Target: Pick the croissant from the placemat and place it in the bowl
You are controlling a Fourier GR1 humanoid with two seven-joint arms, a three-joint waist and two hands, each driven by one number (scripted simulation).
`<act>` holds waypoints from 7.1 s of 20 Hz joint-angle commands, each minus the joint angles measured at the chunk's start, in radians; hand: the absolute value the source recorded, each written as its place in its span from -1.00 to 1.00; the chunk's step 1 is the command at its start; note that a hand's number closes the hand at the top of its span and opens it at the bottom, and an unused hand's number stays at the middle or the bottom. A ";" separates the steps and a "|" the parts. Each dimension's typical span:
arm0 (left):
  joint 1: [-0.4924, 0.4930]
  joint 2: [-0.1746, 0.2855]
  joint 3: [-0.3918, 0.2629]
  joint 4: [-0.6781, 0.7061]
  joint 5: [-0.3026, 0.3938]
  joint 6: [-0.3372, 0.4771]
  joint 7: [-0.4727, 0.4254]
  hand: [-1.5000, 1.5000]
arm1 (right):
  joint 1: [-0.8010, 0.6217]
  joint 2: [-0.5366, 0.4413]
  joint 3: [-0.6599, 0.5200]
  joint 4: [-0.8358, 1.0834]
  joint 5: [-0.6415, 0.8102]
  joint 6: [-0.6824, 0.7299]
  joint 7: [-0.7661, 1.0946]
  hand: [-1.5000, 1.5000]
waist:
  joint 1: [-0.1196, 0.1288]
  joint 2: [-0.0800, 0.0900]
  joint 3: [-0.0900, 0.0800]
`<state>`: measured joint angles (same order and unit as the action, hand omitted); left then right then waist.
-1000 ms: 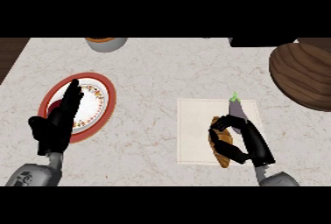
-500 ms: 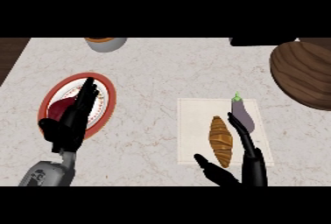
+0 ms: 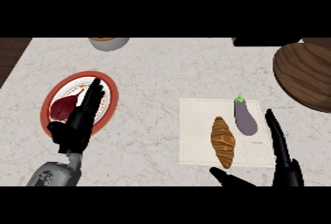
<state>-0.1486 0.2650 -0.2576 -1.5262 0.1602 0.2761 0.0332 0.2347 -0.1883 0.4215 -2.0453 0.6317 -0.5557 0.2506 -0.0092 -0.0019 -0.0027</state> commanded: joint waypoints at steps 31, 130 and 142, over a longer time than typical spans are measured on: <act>0.045 -0.141 0.061 -0.081 -0.147 -0.066 0.087 0.00 | -0.033 0.037 -0.184 0.036 -0.206 0.439 0.226 -1.00 | 0.008 0.001 0.003; 0.027 -0.217 0.197 -0.053 -0.219 -0.224 0.049 0.00 | -0.878 -0.534 -0.626 0.875 -0.099 0.620 -0.228 1.00 | 0.038 0.009 0.003; -0.077 -0.226 0.210 0.029 -0.223 -0.224 0.057 0.00 | -1.047 -0.548 -0.689 1.568 0.008 0.377 -0.584 1.00 | 0.057 0.023 0.005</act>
<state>-0.1919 0.0431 -0.0507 -1.5339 -0.0618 0.0554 0.1048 -0.7502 -0.7341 -0.2586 -0.6631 0.6039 -0.1175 -0.2594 0.0390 0.0146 0.0021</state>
